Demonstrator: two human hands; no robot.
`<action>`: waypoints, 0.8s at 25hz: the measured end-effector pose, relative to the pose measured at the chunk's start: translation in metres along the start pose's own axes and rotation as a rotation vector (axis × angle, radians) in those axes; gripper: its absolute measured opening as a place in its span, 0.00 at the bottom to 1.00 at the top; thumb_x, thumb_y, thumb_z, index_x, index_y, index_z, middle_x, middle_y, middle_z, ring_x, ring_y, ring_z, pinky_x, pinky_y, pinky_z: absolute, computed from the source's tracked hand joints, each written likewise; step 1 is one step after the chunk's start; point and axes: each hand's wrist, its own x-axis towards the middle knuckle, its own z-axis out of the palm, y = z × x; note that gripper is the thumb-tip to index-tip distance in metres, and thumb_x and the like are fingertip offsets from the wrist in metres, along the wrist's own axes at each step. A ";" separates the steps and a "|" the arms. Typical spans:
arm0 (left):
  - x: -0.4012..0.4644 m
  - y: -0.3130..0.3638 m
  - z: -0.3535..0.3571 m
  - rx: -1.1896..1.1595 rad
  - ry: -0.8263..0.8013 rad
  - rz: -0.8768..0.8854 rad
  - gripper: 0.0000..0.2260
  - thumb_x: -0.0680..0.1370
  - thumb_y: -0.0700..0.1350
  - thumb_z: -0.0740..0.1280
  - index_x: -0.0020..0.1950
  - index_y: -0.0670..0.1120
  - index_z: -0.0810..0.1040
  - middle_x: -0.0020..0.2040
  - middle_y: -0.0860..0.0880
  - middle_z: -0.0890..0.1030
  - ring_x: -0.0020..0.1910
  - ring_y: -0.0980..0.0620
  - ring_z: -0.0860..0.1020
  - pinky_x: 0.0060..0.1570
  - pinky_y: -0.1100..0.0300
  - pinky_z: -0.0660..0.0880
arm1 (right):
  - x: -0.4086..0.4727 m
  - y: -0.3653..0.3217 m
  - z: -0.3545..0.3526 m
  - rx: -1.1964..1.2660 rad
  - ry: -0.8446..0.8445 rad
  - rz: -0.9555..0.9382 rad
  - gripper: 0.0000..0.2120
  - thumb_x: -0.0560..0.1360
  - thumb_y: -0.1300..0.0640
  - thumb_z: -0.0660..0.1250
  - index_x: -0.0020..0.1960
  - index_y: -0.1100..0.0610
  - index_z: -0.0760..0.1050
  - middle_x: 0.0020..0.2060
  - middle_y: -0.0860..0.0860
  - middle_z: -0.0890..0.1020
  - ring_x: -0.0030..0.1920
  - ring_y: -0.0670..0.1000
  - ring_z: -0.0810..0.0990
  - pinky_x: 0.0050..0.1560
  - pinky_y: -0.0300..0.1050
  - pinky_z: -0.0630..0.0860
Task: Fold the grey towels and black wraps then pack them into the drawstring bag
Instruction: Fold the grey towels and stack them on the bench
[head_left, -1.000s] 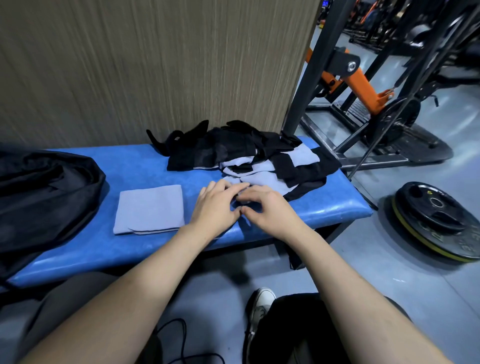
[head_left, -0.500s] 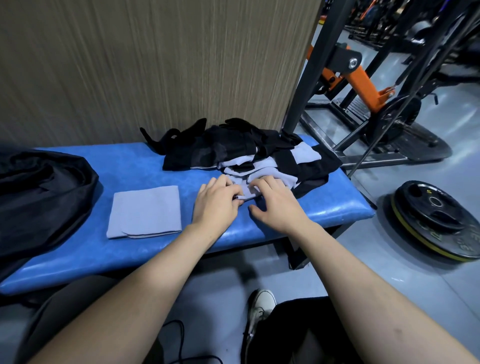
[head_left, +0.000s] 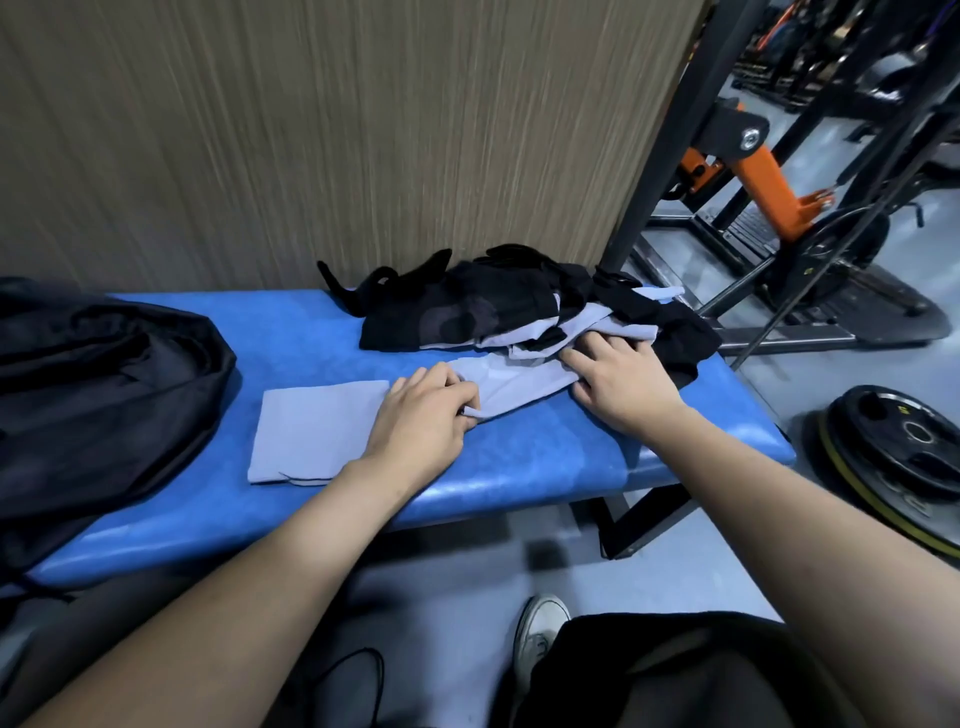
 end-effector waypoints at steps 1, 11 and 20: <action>-0.001 -0.001 -0.002 -0.009 -0.002 -0.001 0.01 0.78 0.48 0.67 0.48 0.52 0.77 0.50 0.56 0.73 0.49 0.51 0.70 0.54 0.57 0.65 | -0.002 -0.002 -0.002 -0.013 0.022 0.001 0.22 0.75 0.47 0.54 0.63 0.51 0.77 0.50 0.54 0.78 0.47 0.59 0.77 0.45 0.53 0.68; -0.021 0.002 -0.024 -0.232 -0.007 0.007 0.04 0.81 0.44 0.62 0.47 0.50 0.70 0.51 0.56 0.72 0.44 0.48 0.74 0.45 0.46 0.75 | -0.068 -0.020 -0.026 0.208 0.467 -0.097 0.07 0.73 0.59 0.58 0.38 0.59 0.71 0.33 0.55 0.73 0.33 0.59 0.72 0.35 0.51 0.66; -0.036 -0.007 -0.033 0.048 -0.138 0.151 0.11 0.73 0.59 0.70 0.45 0.54 0.74 0.54 0.57 0.70 0.48 0.54 0.70 0.56 0.56 0.67 | -0.106 -0.021 -0.011 0.365 0.054 -0.183 0.14 0.71 0.49 0.60 0.55 0.53 0.71 0.63 0.49 0.73 0.60 0.55 0.74 0.53 0.49 0.74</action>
